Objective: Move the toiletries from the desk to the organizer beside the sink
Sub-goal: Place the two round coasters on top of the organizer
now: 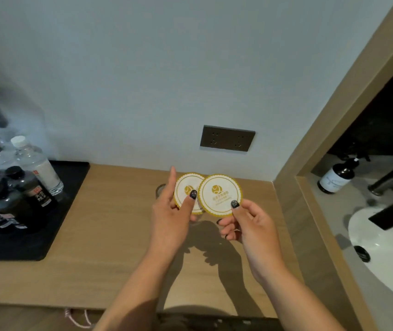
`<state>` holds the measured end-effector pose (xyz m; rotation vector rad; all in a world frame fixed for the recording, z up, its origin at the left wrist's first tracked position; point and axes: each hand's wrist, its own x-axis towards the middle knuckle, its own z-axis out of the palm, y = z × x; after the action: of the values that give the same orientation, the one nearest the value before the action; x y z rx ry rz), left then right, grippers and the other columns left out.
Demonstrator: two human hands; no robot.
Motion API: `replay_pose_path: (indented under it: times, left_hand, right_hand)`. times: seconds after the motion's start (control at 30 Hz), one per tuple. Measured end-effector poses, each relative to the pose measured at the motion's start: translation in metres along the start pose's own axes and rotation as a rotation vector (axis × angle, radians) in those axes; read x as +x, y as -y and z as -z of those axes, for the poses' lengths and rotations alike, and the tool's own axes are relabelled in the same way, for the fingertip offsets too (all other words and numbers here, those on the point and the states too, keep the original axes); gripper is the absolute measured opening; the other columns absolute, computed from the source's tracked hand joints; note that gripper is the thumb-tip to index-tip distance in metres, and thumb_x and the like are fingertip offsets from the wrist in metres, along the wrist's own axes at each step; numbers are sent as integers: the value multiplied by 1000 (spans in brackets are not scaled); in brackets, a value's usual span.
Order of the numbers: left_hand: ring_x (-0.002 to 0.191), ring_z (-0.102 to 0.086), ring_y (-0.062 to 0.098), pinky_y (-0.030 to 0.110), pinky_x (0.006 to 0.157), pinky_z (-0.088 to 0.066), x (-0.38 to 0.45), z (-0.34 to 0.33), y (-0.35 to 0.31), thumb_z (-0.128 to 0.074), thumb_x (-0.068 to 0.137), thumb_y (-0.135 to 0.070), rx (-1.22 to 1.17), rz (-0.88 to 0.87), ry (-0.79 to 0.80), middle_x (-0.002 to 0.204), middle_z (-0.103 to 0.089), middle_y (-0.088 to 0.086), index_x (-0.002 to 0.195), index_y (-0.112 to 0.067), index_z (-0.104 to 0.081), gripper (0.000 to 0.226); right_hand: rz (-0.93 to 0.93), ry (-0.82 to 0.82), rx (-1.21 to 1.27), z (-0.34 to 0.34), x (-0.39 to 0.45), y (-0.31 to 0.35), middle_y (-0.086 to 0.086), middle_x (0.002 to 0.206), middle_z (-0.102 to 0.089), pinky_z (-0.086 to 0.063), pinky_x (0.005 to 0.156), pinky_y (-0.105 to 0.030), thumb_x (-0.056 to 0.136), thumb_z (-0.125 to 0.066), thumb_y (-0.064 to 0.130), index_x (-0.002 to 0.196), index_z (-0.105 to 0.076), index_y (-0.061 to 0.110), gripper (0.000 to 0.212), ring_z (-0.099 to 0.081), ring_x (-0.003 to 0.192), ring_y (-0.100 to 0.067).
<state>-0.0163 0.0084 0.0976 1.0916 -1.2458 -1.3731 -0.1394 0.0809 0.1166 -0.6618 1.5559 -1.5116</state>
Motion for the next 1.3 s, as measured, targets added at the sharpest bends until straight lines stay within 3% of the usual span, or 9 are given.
replay_pose_path:
  times: [0.13,0.2,0.3,0.5,0.67,0.87,1.03,1.17,1.3]
  left_hand:
    - [49,-56,0,25,56,-52,-12,-26,7,-57,94,-8,86,-18,74,99,-62,-11,144,-45,-30,67]
    - [51,-58,0,20,51,-48,-21,-38,6,-54,95,-10,119,1,135,102,-65,-11,137,-41,-43,53]
    - [56,-60,-2,16,48,-43,-34,-56,-1,-50,98,-12,106,31,200,89,-69,-8,119,-27,-65,30]
    - [62,-56,-1,19,54,-44,-75,-98,-14,-52,96,-23,89,11,378,68,-65,-13,91,-25,-70,19]
    - [63,-47,13,28,59,-39,-128,-145,-11,-56,94,-15,48,-20,478,70,-59,7,88,-5,-68,16]
    - [64,-51,8,17,56,-42,-212,-208,-13,-55,93,-9,-32,11,522,75,-63,6,86,-6,-68,16]
    - [69,-61,3,17,62,-48,-287,-251,-17,-56,92,-8,-20,32,739,76,-71,-7,82,-22,-71,23]
    - [75,-64,11,25,70,-50,-338,-282,-18,-57,91,-3,-24,40,949,83,-73,4,88,-11,-72,17]
    - [76,-61,16,31,72,-48,-382,-313,-18,-58,77,-19,-34,50,1054,82,-70,9,86,-7,-72,20]
  right_hand:
    - [-5,-85,27,27,-11,0,-8,59,-66,-44,47,-21,98,-48,12,113,-58,5,19,-57,47,-11]
    - [-5,-120,35,42,-18,0,-8,60,-67,-45,48,-22,98,-48,12,112,-59,7,19,-57,48,-11]
    - [2,-168,33,65,-29,0,-8,63,-68,-47,52,-24,97,-48,13,109,-61,13,17,-59,52,-12]
    - [27,-191,-31,114,-63,6,-8,65,-70,-49,56,-25,97,-49,13,105,-61,18,15,-61,54,-12]
    - [61,-207,-28,169,-105,12,-10,62,-69,-48,52,-21,97,-48,10,99,-61,16,14,-62,54,-12]
    - [84,-385,45,258,-178,11,-9,60,-67,-47,50,-22,99,-44,13,89,-63,3,25,-58,50,-15]
    - [50,-528,90,329,-237,9,-6,58,-61,-45,48,-23,98,-47,12,85,-63,3,22,-57,50,-15]
    - [91,-570,148,374,-277,10,-15,73,-61,-45,58,-31,96,-51,18,77,-71,14,29,-52,64,-23]
    - [78,-627,99,412,-317,11,-19,75,-64,-43,66,-38,93,-54,14,76,-75,16,28,-53,69,-26]
